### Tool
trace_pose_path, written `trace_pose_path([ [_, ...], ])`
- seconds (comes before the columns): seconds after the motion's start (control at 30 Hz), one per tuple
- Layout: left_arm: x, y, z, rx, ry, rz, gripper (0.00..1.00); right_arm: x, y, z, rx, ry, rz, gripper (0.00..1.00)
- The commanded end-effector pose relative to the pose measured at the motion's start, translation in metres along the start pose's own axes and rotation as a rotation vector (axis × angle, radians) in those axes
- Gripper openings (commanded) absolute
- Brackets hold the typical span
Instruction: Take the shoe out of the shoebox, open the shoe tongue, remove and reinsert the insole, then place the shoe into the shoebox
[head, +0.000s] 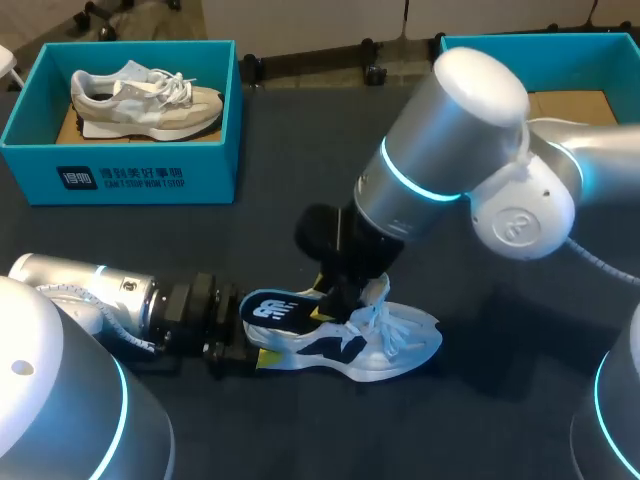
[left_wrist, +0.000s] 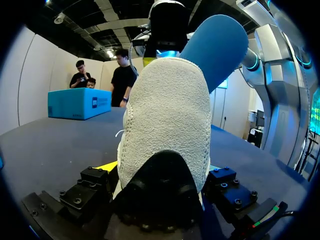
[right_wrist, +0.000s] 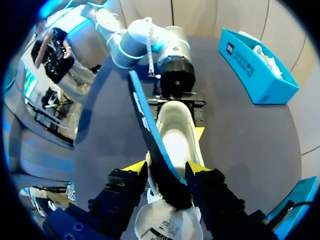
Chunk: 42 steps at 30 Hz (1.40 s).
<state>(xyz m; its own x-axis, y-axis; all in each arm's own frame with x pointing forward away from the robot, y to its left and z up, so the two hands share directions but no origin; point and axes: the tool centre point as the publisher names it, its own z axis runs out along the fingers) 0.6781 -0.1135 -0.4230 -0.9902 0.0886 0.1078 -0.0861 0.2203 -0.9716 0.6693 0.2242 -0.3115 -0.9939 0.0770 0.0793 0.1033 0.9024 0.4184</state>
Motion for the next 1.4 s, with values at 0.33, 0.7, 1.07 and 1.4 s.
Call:
trace_pose_path([
  [0.33,-0.001,0.001,0.000,0.001,-0.002,0.000,0.00,-0.009,0.016,0.021,0.023,0.125,-0.045,0.45],
  [0.7,-0.001,0.001,0.000,0.001,-0.002,0.000,0.00,0.004,0.006,0.017,0.033,0.143,-0.033,0.40],
  [1.07,-0.001,0.001,0.000,0.001,-0.002,0.000,0.00,-0.002,0.007,0.027,0.012,0.189,-0.027,0.32],
  [1.4,-0.001,0.001,0.000,0.001,-0.002,0.000,0.00,-0.001,0.015,0.030,0.025,0.238,-0.030,0.07],
])
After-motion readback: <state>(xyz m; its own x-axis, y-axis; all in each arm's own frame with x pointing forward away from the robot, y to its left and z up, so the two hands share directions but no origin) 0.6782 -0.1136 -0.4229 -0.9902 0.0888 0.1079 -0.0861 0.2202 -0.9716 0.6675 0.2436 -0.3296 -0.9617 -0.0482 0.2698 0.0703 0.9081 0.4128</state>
